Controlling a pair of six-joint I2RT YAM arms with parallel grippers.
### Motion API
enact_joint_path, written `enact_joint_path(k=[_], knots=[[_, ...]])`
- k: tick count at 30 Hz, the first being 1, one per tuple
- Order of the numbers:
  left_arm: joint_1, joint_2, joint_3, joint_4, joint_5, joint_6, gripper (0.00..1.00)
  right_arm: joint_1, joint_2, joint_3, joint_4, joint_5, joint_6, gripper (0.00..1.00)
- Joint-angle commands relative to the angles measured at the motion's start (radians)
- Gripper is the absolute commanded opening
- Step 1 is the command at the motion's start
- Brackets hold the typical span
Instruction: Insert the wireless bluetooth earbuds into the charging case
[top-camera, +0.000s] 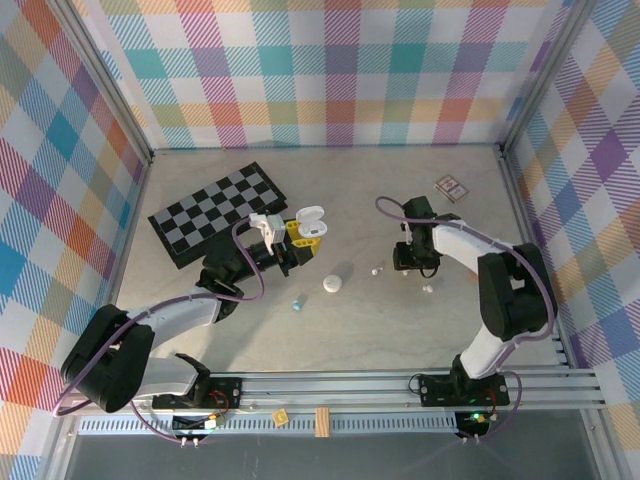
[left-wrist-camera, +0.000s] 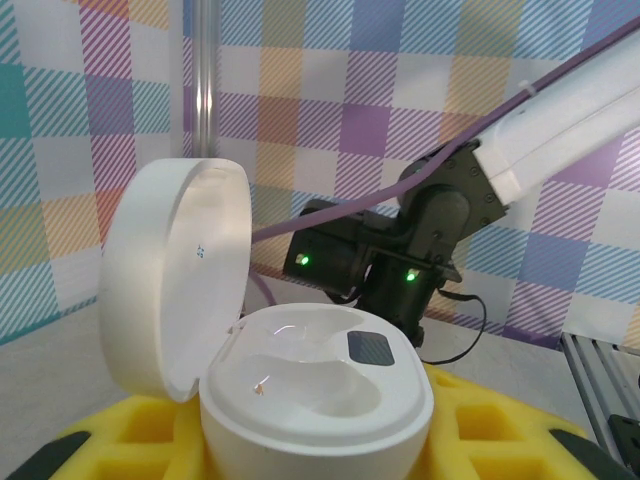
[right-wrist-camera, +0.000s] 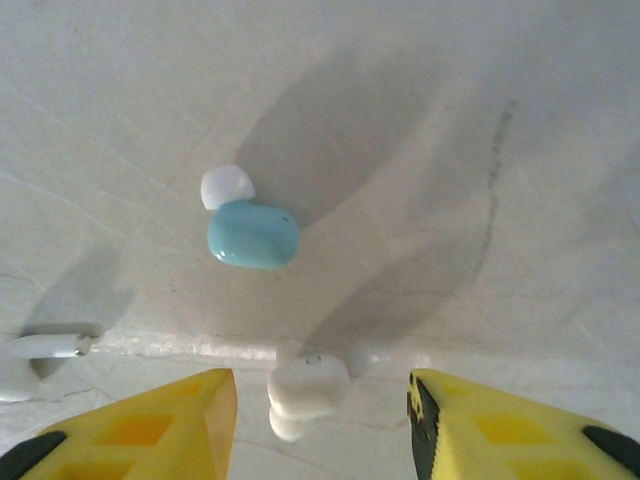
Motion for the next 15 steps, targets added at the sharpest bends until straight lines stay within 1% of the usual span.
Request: enact_joint_path(k=[1,4,7,11,15], knots=[[0.012,-0.021,-0.019,0.018,-0.007,0.023,0.34,0.006,-0.075,-0.043,0.033,0.015,0.174,0.5],[0.016,-0.016,-0.02,0.02,-0.01,0.025,0.34,0.042,-0.092,-0.069,0.036,0.09,0.296,0.49],[0.025,-0.01,-0.018,0.029,-0.001,0.019,0.34,0.072,-0.091,-0.089,0.067,0.096,0.355,0.47],[0.032,-0.01,-0.013,0.028,0.012,0.013,0.34,0.1,-0.031,-0.064,0.039,0.107,0.342,0.46],[0.033,-0.02,-0.017,0.026,0.01,0.011,0.34,0.102,0.024,-0.056,0.024,0.125,0.318,0.44]])
